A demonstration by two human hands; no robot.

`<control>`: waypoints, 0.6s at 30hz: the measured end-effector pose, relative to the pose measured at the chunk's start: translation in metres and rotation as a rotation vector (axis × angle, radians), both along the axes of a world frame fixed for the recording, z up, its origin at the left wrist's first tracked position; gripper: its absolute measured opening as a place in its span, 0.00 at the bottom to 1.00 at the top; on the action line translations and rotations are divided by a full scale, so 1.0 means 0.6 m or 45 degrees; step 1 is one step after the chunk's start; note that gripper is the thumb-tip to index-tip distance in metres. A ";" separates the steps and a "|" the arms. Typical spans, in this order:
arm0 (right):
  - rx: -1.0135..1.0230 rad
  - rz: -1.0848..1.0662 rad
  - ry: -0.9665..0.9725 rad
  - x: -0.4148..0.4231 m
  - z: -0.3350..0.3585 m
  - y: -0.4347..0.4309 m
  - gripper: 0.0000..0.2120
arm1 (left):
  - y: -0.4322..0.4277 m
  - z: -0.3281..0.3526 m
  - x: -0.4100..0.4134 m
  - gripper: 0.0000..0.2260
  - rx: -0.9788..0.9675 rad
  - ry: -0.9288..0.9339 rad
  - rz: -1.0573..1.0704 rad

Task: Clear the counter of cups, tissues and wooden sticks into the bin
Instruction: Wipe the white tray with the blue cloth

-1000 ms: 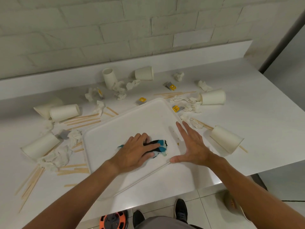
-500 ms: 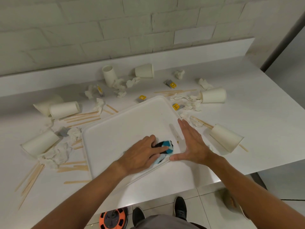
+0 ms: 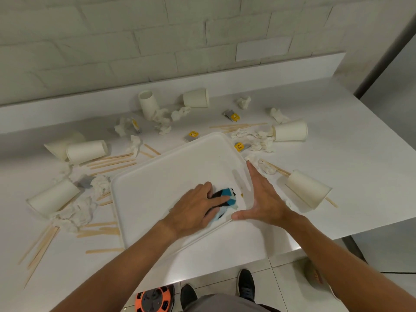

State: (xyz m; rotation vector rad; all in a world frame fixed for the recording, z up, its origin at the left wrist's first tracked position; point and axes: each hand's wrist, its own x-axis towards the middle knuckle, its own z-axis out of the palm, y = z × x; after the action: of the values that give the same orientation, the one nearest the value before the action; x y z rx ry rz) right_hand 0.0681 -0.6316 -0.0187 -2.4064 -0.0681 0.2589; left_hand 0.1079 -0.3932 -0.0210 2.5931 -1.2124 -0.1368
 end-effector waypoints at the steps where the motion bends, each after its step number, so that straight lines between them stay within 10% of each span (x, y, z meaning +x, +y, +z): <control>1: -0.003 -0.001 0.000 0.000 -0.001 0.000 0.69 | 0.001 -0.003 0.000 0.18 0.005 -0.016 -0.036; 18: -0.031 -0.093 0.137 0.005 0.002 0.004 0.72 | -0.016 0.003 0.173 0.17 0.025 -0.036 0.692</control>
State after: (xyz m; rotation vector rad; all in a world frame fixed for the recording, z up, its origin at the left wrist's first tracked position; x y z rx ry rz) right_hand 0.0710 -0.6292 -0.0173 -2.4088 0.0722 0.3564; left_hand 0.2116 -0.4030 -0.0192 2.8400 -0.4773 -0.0004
